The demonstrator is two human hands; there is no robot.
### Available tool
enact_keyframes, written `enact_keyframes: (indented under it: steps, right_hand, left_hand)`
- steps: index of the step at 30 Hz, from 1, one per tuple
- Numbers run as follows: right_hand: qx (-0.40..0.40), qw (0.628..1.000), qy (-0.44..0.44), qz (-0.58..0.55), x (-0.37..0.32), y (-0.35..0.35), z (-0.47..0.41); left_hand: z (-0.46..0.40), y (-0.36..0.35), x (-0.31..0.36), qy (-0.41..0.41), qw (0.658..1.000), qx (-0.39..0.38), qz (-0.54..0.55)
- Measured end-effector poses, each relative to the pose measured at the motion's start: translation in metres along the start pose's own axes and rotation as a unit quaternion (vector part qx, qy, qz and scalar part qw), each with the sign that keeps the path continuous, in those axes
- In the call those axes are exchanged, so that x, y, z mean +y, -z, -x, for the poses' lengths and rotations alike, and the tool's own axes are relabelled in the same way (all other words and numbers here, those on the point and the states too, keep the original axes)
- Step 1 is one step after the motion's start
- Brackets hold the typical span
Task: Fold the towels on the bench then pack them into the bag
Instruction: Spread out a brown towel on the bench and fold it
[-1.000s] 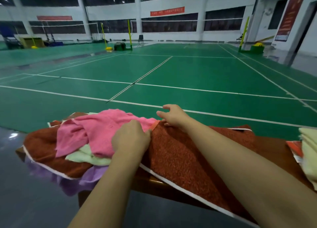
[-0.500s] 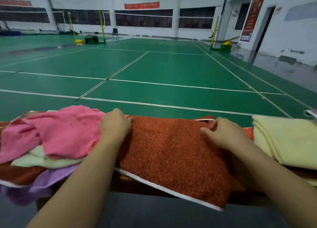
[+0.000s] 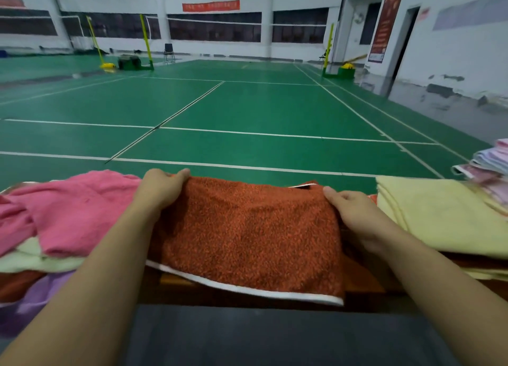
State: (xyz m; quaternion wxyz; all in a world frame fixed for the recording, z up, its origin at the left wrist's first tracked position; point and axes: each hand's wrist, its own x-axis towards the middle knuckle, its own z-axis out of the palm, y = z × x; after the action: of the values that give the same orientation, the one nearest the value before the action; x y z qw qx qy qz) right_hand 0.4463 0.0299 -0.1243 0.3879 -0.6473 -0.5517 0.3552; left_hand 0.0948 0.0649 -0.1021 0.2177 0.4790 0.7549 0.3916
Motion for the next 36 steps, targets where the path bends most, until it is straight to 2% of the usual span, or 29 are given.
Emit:
enact_keyframes:
  steps: [2, 3, 4, 5, 6, 8, 9, 10, 11, 14, 19, 23, 28, 31, 36]
  right_hand:
    - [0.006, 0.975, -0.020, -0.223, -0.012, 0.001, 0.001]
    - [0.019, 0.952, -0.016, -0.306, -0.021, 0.005, -0.001]
    - [0.044, 0.932, -0.011, -0.361, -0.030, 0.011, -0.003]
    - [0.067, 0.924, -0.008, -0.377, -0.035, 0.014, -0.006]
    - [0.078, 0.930, -0.015, -0.359, -0.035, 0.012, -0.009]
    - [0.053, 0.959, -0.059, -0.274, -0.022, 0.000, -0.009]
    - [0.047, 0.970, -0.063, -0.228, -0.016, -0.004, -0.009]
    - [0.057, 0.977, -0.050, -0.198, -0.015, -0.003, -0.008]
    - [0.078, 0.977, -0.029, -0.199, -0.020, 0.002, -0.009]
    - [0.111, 0.953, 0.012, -0.283, -0.043, 0.026, -0.012]
    - [0.143, 0.958, 0.032, -0.245, -0.029, 0.026, -0.013]
    - [0.154, 0.953, 0.083, -0.246, -0.034, 0.035, -0.013]
    - [0.153, 0.943, 0.188, -0.228, -0.036, 0.044, -0.011]
    - [0.208, 0.928, 0.211, -0.226, -0.048, 0.049, -0.013]
    - [0.239, 0.905, 0.237, -0.261, -0.057, 0.053, -0.018]
  left_hand:
    - [-0.002, -0.002, 0.007, 0.027, 0.991, 0.016, 0.133]
    - [-0.003, 0.000, 0.013, 0.053, 0.970, 0.009, 0.237]
    - [-0.003, 0.003, 0.017, 0.074, 0.944, -0.006, 0.322]
    - [-0.005, 0.003, 0.020, 0.084, 0.931, -0.025, 0.353]
    - [-0.006, 0.001, 0.020, 0.080, 0.941, -0.057, 0.323]
    - [-0.001, -0.006, 0.015, 0.067, 0.981, -0.098, 0.155]
    - [0.001, -0.008, 0.014, 0.056, 0.989, -0.088, 0.105]
    - [0.002, -0.006, 0.016, 0.047, 0.990, -0.067, 0.115]
    - [0.002, 0.000, 0.021, 0.043, 0.982, -0.049, 0.177]
    - [0.005, 0.019, 0.044, 0.034, 0.935, -0.063, 0.347]
    - [0.014, 0.013, 0.054, -0.045, 0.943, -0.007, 0.329]
    - [0.012, 0.008, 0.053, -0.081, 0.937, -0.005, 0.340]
    - [0.011, 0.005, 0.053, -0.124, 0.921, 0.010, 0.370]
    - [0.014, 0.006, 0.058, -0.150, 0.906, 0.015, 0.395]
    - [0.021, 0.005, 0.065, -0.213, 0.881, 0.066, 0.418]
